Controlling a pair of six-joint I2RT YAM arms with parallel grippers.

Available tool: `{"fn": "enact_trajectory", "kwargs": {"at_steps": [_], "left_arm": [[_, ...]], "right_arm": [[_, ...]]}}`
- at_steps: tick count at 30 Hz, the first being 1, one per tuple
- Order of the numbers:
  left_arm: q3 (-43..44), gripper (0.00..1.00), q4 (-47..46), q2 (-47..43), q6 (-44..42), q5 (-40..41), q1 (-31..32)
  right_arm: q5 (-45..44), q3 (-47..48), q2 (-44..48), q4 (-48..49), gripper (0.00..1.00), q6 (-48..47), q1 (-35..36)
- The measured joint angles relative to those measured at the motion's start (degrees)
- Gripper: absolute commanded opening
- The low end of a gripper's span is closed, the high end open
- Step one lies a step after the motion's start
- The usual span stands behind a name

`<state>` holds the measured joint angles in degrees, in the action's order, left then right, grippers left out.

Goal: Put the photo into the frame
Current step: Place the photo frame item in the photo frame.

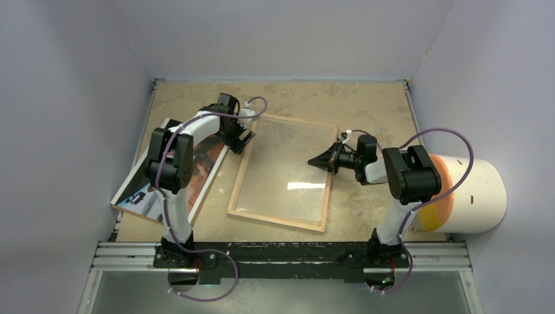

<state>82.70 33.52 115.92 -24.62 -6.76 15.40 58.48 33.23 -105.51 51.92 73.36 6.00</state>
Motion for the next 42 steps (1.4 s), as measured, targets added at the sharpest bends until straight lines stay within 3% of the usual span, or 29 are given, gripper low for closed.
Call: {"fn": "enact_trajectory", "kwargs": {"at_steps": [6,16,23,37,42], "left_arm": [[0.0,0.88,0.0,0.0,0.0,0.0,0.0],[-0.1,0.87,-0.1,-0.1,0.0,0.0,0.0],[-0.3,0.87,-0.3,-0.2,0.0,0.0,0.0],[-0.5,0.87,-0.5,-0.3,0.0,0.0,0.0],[-0.7,0.87,-0.7,-0.5,-0.1,0.0,0.0]], "right_arm": [[0.7,-1.9,0.0,7.5,0.00,4.7,0.3],[1.3,-5.2,-4.0,30.1,0.00,21.2,2.8],[1.4,-5.8,-6.6,33.0,0.00,25.5,3.4],[1.1,-4.4,-1.6,12.3,0.00,11.1,2.0],[1.0,-0.5,-0.2,-0.7,0.00,1.4,1.7]]}}
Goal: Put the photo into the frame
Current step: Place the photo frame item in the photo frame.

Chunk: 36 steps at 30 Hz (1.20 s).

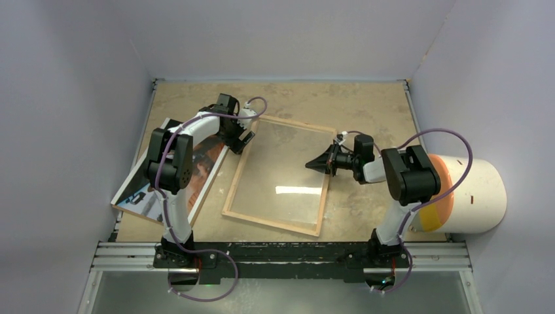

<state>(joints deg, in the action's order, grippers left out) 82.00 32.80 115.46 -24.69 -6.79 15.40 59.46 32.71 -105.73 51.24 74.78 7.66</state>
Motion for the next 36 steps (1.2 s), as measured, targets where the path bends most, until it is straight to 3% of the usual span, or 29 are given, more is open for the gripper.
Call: {"fn": "enact_trajectory", "kwargs": {"at_steps": [5,12,20,36], "left_arm": [[-0.1,0.87,-0.1,-0.1,0.0,0.0,0.0],[-0.2,0.87,-0.2,-0.1,-0.3,0.0,0.0],[-0.2,0.87,-0.2,-0.1,-0.4,0.0,0.0],[-0.2,0.86,-0.3,-0.1,-0.4,0.0,0.0]], "right_arm": [[-0.2,4.4,2.4,-11.7,0.00,-9.3,0.1],[-1.4,5.2,4.6,-16.5,0.00,-15.0,0.2],[-1.4,5.1,10.4,-15.0,0.00,-16.0,0.2],[-0.8,3.9,9.6,-6.4,0.00,-12.8,2.3]]}}
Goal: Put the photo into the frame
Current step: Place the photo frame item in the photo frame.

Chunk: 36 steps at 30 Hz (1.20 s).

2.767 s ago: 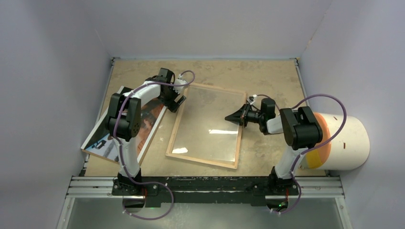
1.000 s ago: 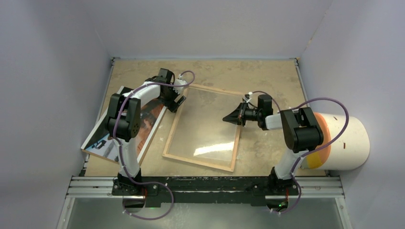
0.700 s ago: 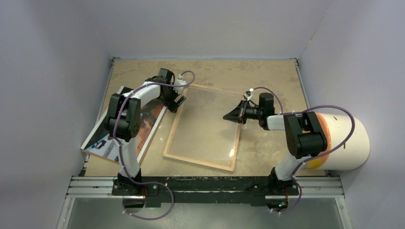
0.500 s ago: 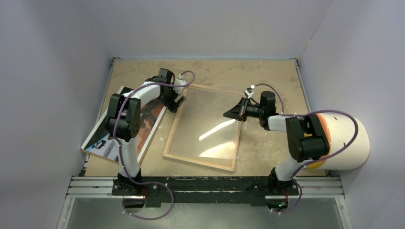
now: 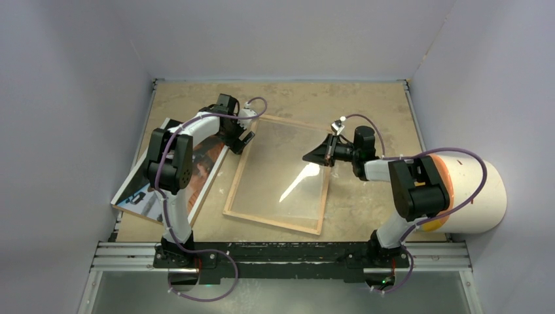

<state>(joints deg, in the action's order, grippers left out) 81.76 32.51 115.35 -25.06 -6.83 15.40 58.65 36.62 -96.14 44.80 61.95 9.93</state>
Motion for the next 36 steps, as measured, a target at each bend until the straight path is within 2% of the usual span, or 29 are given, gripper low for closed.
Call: {"fn": "enact_trajectory", "kwargs": {"at_steps": [10,19,29,32,36], "left_arm": [[0.6,0.85,0.3,0.2,0.5,-2.4,-2.8],[4.0,0.85,3.7,1.5,1.1,-6.1,-6.9],[7.5,0.85,5.9,2.1,2.0,-8.0,-11.3],[7.5,0.85,6.1,2.1,2.0,-8.0,-11.9],[7.5,0.85,6.1,2.1,2.0,-8.3,-11.9]], "right_arm": [[1.5,0.0,2.1,4.5,0.00,1.9,0.2],[2.5,-0.2,2.1,20.9,0.00,14.1,0.8],[2.4,-0.2,1.8,30.9,0.00,22.4,2.2],[2.1,-0.2,-0.9,33.5,0.00,23.5,2.2],[0.2,-1.6,-9.9,39.5,0.00,28.6,2.2]]}}
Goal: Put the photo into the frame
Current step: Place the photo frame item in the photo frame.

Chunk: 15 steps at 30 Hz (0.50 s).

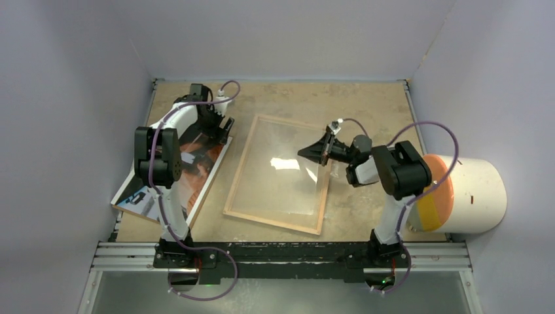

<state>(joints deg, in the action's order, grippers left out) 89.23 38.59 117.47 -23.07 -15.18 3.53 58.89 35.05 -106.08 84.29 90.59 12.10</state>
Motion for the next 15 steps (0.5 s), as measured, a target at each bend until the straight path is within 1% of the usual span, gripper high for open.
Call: {"fn": "enact_trajectory", "kwargs": {"at_steps": [4,6,8,10,12,15], "left_arm": [[-0.5,0.85,-0.4,0.0,0.0,-0.2,0.3],[-1.2,0.85,-0.3,0.0,0.0,-0.3,0.6],[-1.7,0.85,-0.4,0.1,0.0,-0.3,0.9],[-2.0,0.85,-0.2,0.1,-0.1,-0.3,1.3],[-2.0,0.85,-0.4,0.2,-0.1,-0.3,1.7],[-2.0,0.85,-0.5,0.2,-0.1,-0.3,2.2]], "right_arm": [[-1.5,-3.3,-11.6,1.3,0.00,5.4,0.0],[-1.8,-4.5,-14.0,3.5,0.00,3.6,0.0],[-2.3,-4.7,-13.5,3.4,0.00,2.5,0.0],[-2.7,-4.9,-11.8,0.8,0.00,-1.0,0.0],[-3.3,-4.8,-8.9,-4.2,0.00,-5.6,0.0],[-4.4,-3.4,-3.8,-14.7,0.00,-13.8,0.0]]}}
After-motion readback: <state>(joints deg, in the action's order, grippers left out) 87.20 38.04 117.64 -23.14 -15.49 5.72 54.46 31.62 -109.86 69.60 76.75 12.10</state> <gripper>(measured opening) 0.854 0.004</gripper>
